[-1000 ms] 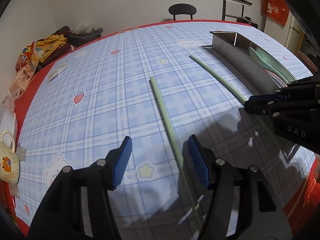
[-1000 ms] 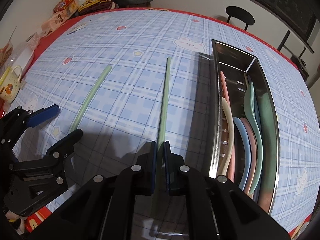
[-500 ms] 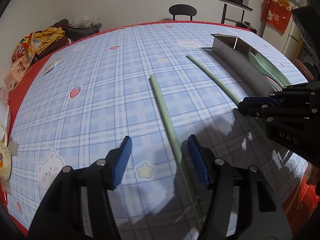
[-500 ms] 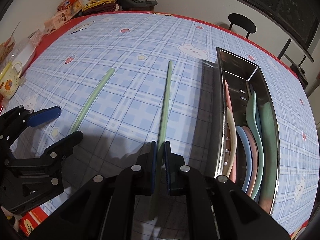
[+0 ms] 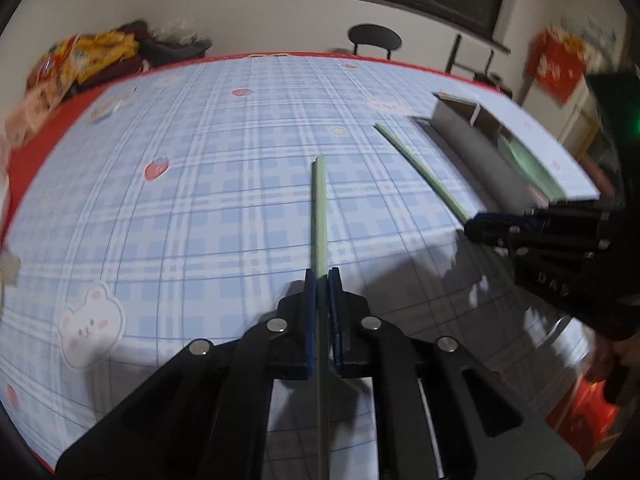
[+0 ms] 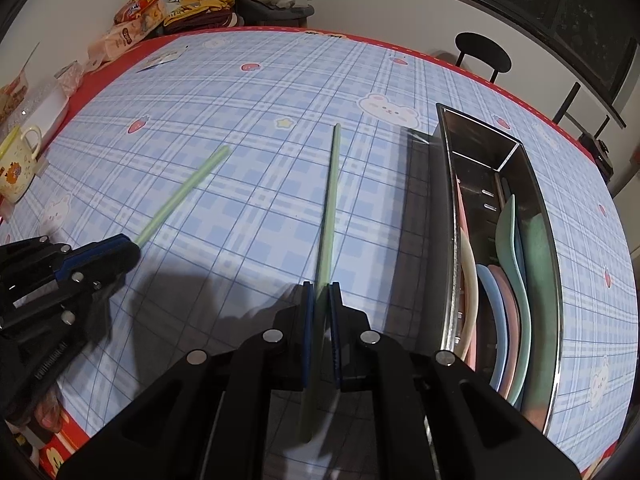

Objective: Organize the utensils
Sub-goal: 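Grasp the other pale green chopstick with the left tool, then carry both green chopsticks into the steel rack and lower them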

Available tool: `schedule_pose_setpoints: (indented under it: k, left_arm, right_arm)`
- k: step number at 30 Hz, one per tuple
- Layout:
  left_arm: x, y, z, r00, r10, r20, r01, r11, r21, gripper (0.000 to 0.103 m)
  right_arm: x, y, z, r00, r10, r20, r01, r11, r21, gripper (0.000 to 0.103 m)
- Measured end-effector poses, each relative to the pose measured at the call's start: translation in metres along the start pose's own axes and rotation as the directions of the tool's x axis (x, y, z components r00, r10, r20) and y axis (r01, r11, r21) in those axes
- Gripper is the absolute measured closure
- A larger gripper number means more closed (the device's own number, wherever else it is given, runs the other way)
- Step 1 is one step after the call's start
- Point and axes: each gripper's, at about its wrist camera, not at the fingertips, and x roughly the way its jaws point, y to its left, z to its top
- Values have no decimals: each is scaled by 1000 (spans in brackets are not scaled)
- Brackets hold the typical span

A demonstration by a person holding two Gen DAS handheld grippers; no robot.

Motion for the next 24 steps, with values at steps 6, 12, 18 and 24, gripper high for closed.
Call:
schedule_pose_setpoints:
  k: [6,12,18,24]
  left_arm:
    - [-7,18,-2,997,-69,43,73,992,-98,93]
    - [-20,20,-5,991,-78,111,90,990,-111,93]
    - [-24,26,-6,987,-90,135,109,984,-138,93]
    - [-29,29,-6,983,-91,158,113,983,-142,93]
  right_arm:
    - [0,1,-1,999,-14,30,14,1000,5,94]
    - [0,6,-4,997,-40,59,42,999,-31,95]
    - [-2,-3,-8,996,12,84,-15,1000,24,96]
    - [-20,-11,-17,980,105,168,-124,986,111,96]
